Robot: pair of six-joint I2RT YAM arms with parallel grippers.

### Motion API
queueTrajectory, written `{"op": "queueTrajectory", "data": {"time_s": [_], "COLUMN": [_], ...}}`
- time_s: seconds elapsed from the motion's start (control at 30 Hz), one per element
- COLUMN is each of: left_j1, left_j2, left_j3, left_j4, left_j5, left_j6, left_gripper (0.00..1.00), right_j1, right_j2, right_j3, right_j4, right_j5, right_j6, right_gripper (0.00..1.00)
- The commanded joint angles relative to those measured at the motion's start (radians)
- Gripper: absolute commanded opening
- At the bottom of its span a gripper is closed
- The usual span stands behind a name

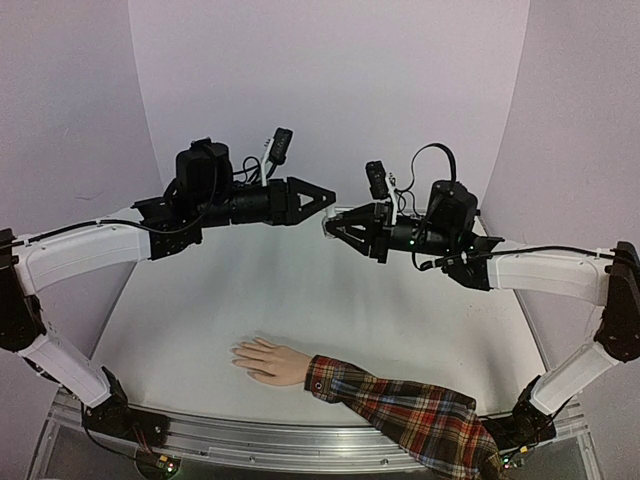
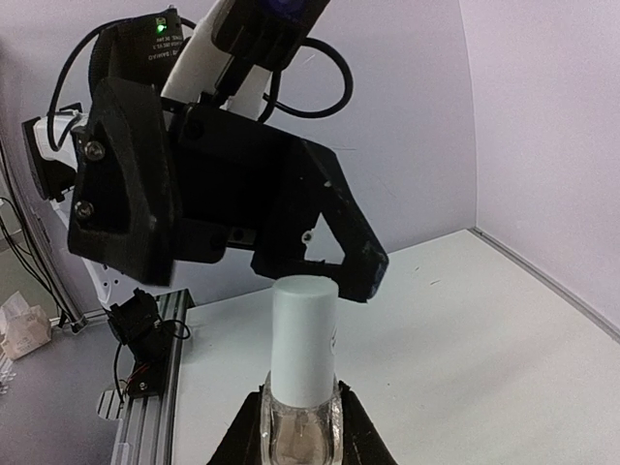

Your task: Paint the nails

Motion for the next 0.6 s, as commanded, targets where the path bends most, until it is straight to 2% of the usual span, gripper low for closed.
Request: {"op": "queueTrajectory", "data": {"time_s": [0.0, 0.13, 0.27, 0.43, 0.5, 0.57], "left_j1": [0.000, 0.001, 0.001, 0.001, -0.004, -0.023], "left_j2": [0.054, 0.073, 0.083, 0.091, 0.098, 0.104], "left_j3": [0.084, 0.101, 0.115, 0.130, 0.148, 0.168], "left_j4": [-0.028, -0.027, -0.032, -0.052, -0.076, -0.110], "left_j5": [0.081, 0.091, 0.091, 0.044, -0.005, -0.121], "left_j6": [0.016, 0.015, 0.016, 0.014, 0.013, 0.019], "left_gripper": [0.54, 0.37, 0.28, 0.04, 0.00, 0.00], "right_j1": [0.002, 0.002, 0.002, 0.003, 0.013, 0.045], "right_j2": [-0.006, -0.002, 0.002, 0.010, 0.008, -0.001], "right_j3": [0.054, 0.058, 0.054, 0.055, 0.049, 0.041], "right_j4": [0.060, 0.060, 0.060, 0.058, 0.043, 0.001], "right_j5": [-0.021, -0.019, -0.002, 0.037, 0.103, 0.288], "right_j6": [0.014, 0.015, 0.010, 0.001, -0.027, -0.091], "right_gripper": [0.00, 0.00, 0.00, 0.00, 0.00, 0.00]}}
